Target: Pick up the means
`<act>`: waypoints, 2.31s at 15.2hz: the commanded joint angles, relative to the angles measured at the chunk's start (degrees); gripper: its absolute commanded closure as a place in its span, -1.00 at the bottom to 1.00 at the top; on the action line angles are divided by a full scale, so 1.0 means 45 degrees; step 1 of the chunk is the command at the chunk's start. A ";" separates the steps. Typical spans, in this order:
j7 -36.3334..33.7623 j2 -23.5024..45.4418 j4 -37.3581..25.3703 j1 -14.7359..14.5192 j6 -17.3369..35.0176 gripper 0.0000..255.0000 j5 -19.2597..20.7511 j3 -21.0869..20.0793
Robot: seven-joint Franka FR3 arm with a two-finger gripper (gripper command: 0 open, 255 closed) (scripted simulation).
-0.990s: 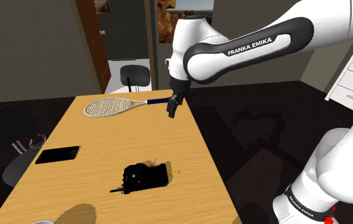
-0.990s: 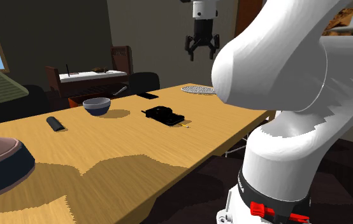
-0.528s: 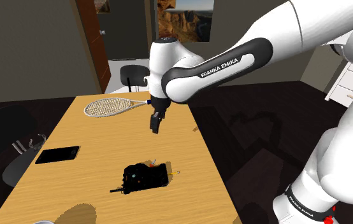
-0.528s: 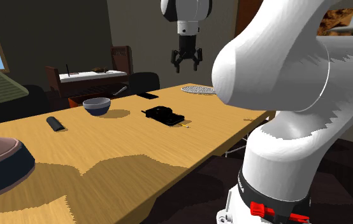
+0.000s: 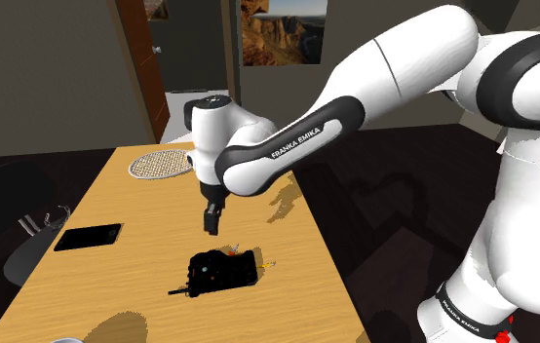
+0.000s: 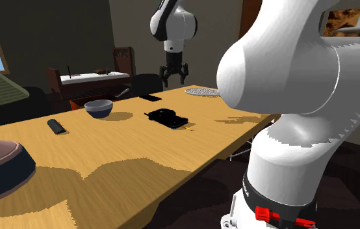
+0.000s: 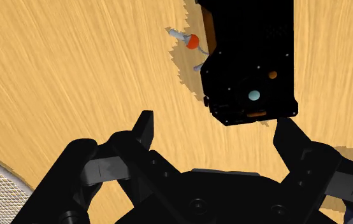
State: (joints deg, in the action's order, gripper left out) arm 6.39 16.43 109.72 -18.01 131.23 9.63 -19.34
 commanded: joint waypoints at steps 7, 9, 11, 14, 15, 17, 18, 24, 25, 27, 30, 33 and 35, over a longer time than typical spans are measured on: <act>0.0175 0.3131 -0.2327 -0.1351 0.0172 -1.00 0.1264 -0.0180; 0.0270 0.3894 -0.2970 -0.1727 0.0143 -1.00 0.1530 -0.0198; 0.0392 0.4655 -0.3641 -0.2113 0.0090 -1.00 0.1774 -0.0210; 0.0580 0.5608 -0.4523 -0.2610 -0.0009 -1.00 0.2048 -0.0220; 0.0557 0.5713 -0.4520 -0.2632 0.0098 -1.00 0.2086 -0.0185; 0.0510 0.5929 -0.4525 -0.2676 0.0307 -1.00 0.2162 -0.0117; 0.0487 0.6040 -0.4532 -0.2699 0.0409 -1.00 0.2201 -0.0083; 0.0401 0.6448 -0.4574 -0.2788 0.0773 1.00 0.2336 0.0044; 0.0397 0.6452 -0.4581 -0.2794 0.0771 1.00 0.2337 0.0044; 0.0393 0.6440 -0.4568 -0.2794 0.0772 1.00 0.2336 0.0042; 0.0395 0.6442 -0.4574 -0.2794 0.0768 1.00 0.2335 0.0042; 0.0408 0.6448 -0.4582 -0.2784 0.0765 1.00 0.2334 0.0044; 0.0451 0.6216 -0.4546 -0.2735 0.0570 1.00 0.2261 -0.0028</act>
State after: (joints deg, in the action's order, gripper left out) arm 8.35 44.84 89.23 -30.39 134.17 19.93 -19.34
